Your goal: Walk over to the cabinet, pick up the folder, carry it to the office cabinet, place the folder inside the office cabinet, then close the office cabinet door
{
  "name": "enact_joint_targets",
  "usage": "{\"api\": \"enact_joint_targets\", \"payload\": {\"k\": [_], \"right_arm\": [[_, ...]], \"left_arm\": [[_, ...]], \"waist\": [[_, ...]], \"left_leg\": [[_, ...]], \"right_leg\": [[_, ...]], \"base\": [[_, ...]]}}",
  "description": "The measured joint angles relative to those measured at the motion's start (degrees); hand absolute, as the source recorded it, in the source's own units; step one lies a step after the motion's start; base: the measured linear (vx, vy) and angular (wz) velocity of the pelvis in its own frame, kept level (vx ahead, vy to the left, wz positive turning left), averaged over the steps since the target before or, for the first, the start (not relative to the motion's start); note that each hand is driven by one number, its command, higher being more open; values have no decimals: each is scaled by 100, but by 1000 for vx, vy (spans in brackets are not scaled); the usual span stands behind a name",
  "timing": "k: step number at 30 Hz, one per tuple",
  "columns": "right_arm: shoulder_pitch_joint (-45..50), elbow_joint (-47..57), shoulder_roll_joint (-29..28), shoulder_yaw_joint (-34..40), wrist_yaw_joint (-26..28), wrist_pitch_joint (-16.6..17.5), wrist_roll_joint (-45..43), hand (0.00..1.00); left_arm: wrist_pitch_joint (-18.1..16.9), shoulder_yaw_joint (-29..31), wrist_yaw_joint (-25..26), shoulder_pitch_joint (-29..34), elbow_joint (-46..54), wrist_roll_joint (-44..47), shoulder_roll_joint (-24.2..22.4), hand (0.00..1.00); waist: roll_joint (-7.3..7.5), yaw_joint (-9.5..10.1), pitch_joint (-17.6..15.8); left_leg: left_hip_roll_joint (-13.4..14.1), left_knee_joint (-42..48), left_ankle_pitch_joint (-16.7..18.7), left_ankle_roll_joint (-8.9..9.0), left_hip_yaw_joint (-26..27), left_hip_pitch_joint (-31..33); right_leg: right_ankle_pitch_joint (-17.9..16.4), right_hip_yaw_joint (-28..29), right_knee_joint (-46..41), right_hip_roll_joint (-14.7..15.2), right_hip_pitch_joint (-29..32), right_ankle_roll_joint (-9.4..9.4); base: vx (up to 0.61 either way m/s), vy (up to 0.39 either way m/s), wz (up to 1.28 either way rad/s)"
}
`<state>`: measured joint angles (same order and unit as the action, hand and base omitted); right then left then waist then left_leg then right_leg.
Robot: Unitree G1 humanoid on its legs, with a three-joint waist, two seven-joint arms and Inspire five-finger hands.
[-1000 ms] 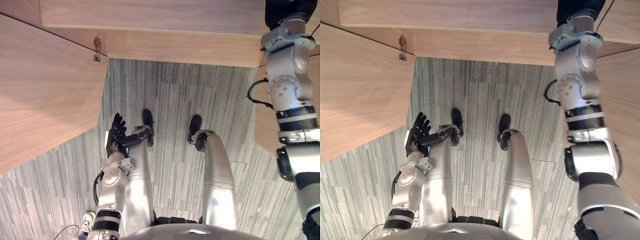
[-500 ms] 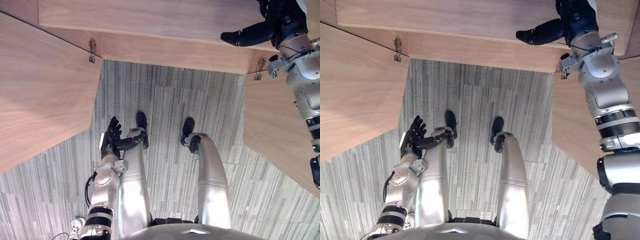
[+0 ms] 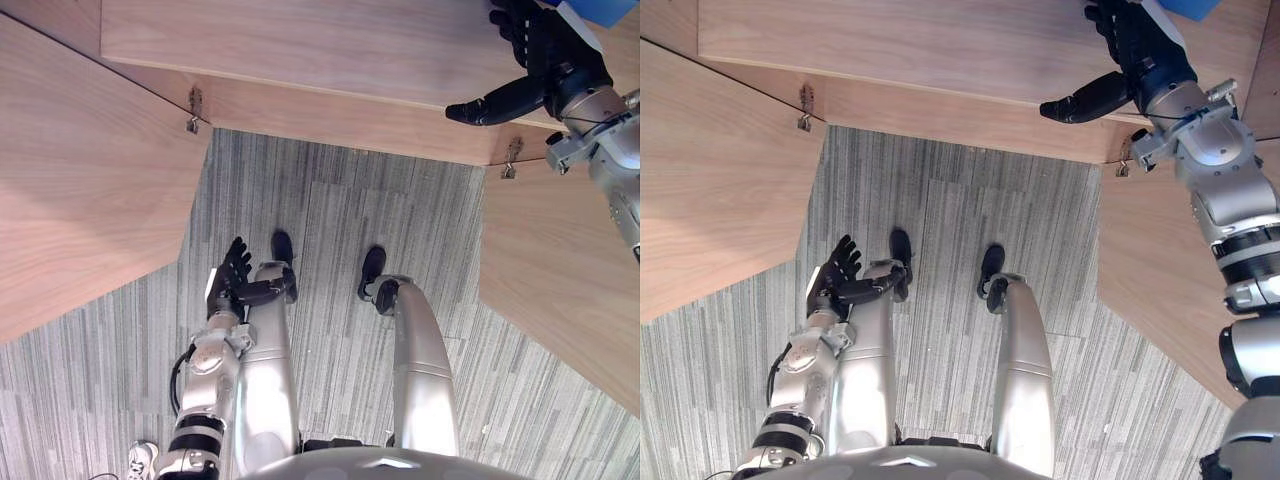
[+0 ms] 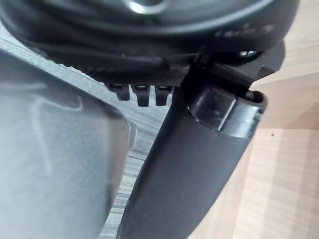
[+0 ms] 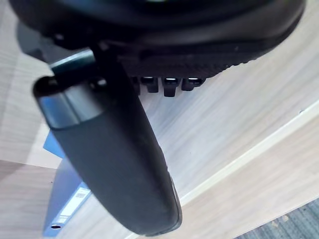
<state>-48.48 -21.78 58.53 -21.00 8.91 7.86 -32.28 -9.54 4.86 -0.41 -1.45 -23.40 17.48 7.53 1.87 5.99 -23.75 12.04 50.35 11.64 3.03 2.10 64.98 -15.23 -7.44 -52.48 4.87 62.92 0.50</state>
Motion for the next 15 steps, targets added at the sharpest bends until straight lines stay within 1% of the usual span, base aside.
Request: {"api": "enact_joint_targets", "payload": {"k": [3, 5, 6, 7, 8, 10, 11, 13, 15], "right_arm": [[461, 394, -101, 350, 62, -18, -347, 100], [796, 668, -352, 638, 62, -23, -513, 100], [1007, 862, -578, 842, 52, -28, -637, 100], [1278, 1159, -928, 1100, 55, -31, -673, 100], [1382, 1305, -1076, 1194, 46, -30, -702, 100], [1705, 1839, -1578, 1527, 13, -30, -843, 100], [1786, 2015, -1705, 1630, -22, -25, -840, 100], [1958, 2569, -2171, 1976, -143, 50, -837, 100], [2006, 2841, -2437, 2225, -225, 188, -832, 100]], "left_arm": [[0, 1, 2, 5, 0, -2, -5, 100], [2, 5, 7, 13, -1, -6, -6, 100], [2, 7, 15, 14, -1, -9, -14, 100], [3, 15, 38, 14, -1, -12, -45, 100], [3, 20, 50, 14, -1, -16, -67, 100], [4, 119, 74, 14, 0, -22, -134, 100], [4, 128, 99, 14, 3, -23, -151, 100], [8, 141, 147, 12, 4, -26, -172, 100], [10, 157, 178, 6, 6, -61, -194, 100]], "waist": [[0, 2, 0], [0, -10, 0], [0, -14, 0], [0, -20, 0], [0, -22, 0], [0, -36, 0], [0, -35, 0], [0, -44, 0], [0, -47, 0]], "left_leg": [[1, -25, 0, 0, 2, -14], [1, -37, 0, 0, 5, -32], [0, -51, -1, 0, 9, -49], [-3, -76, -4, -5, 10, -82], [-6, -87, -6, -7, 10, -96], [-20, -119, -14, -17, 11, -146], [-24, -123, -14, -18, 11, -158], [-44, -129, -19, -26, 8, -184], [-65, -129, -24, -34, 7, -188]], "right_leg": [[0, -9, 18, 0, -8, 0], [0, -12, 30, 0, -25, 0], [0, -11, 39, 0, -37, 0], [0, -12, 55, 1, -63, 0], [-1, -14, 62, 3, -76, 0], [-1, -16, 86, 10, -129, 0], [-2, -17, 89, 13, -142, 0], [-2, -20, 96, 30, -175, -1], [-2, -21, 92, 52, -182, -1]], "base": [[21, 49, 0], [20, 58, 0], [14, 53, 1], [13, 51, 1], [13, 49, 2], [16, 48, 3], [19, 52, 3], [13, 57, 4], [2, 62, 5]]}}
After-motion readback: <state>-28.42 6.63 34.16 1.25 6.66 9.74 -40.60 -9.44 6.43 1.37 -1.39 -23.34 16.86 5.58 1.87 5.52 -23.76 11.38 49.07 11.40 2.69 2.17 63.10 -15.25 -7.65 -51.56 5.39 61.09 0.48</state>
